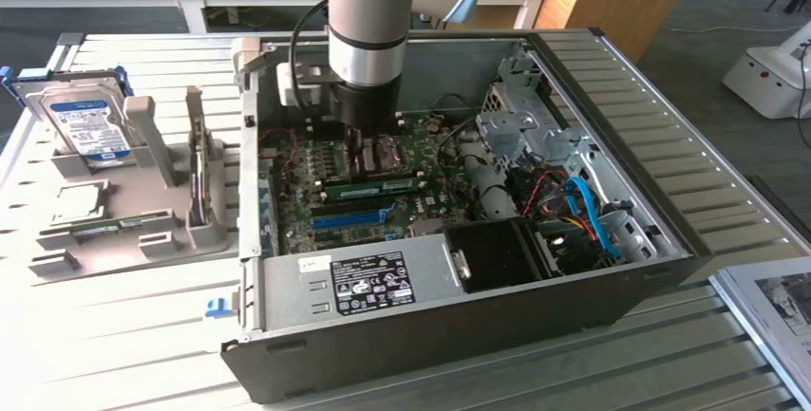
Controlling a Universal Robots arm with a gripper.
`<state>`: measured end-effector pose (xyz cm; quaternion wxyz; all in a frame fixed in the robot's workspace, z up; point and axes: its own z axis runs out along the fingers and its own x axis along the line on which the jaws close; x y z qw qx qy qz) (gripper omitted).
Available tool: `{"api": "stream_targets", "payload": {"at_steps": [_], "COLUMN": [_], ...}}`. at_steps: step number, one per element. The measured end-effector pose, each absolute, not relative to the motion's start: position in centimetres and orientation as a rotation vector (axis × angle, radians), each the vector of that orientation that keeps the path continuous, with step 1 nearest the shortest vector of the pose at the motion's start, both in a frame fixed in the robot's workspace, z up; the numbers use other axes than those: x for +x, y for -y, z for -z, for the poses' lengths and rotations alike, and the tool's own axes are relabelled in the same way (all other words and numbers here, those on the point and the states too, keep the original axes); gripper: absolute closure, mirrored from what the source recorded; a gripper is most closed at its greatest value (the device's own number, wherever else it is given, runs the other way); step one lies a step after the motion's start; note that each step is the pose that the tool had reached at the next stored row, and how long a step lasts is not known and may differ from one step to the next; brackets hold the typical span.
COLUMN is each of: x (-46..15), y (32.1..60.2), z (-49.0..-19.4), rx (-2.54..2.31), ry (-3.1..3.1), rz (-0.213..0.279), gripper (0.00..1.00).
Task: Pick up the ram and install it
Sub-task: 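Press down the ram until it locks into place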
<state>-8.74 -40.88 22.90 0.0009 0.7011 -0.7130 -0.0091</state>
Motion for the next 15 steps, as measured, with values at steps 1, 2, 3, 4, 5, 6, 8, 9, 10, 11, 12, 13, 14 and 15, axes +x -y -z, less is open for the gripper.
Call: {"api": "stream_targets", "payload": {"at_steps": [1, 2, 3, 4, 5, 6, 8, 9, 10, 11, 12, 13, 14, 15], "x": [-8.7, -8.7, -8.7, -8.7, -8.7, -8.7, -8.7, -8.7, -8.7, -8.7, -8.7, -8.7, -8.7, -8.7], "y": [40.9, 40.9, 40.9, 40.9, 40.9, 40.9, 40.9, 40.9, 40.9, 40.9, 40.9, 40.9, 40.9, 40.9], "z": [-23.1, -23.3, -23.5, -23.7, -23.9, -24.2, -24.6, -24.9, -25.1, -25.3, -25.6, -25.8, -26.1, -26.4], "rx": [2.201, 2.201, 2.201, 2.201, 2.201, 2.201, 2.201, 2.201, 2.201, 2.201, 2.201, 2.201, 2.201, 2.201], "ry": [2.239, 2.239, 2.239, 2.239, 2.239, 2.239, 2.238, 2.238, 2.238, 2.238, 2.238, 2.238, 2.238, 2.238], "rz": [0.029, 0.029, 0.029, 0.029, 0.029, 0.029, 0.029, 0.029, 0.029, 0.029, 0.029, 0.029, 0.030, 0.030], "gripper": [0.90, 0.90, 0.90, 0.90, 0.90, 0.90, 0.90, 0.90, 0.90, 0.90, 0.90, 0.90, 0.90, 0.90]}}
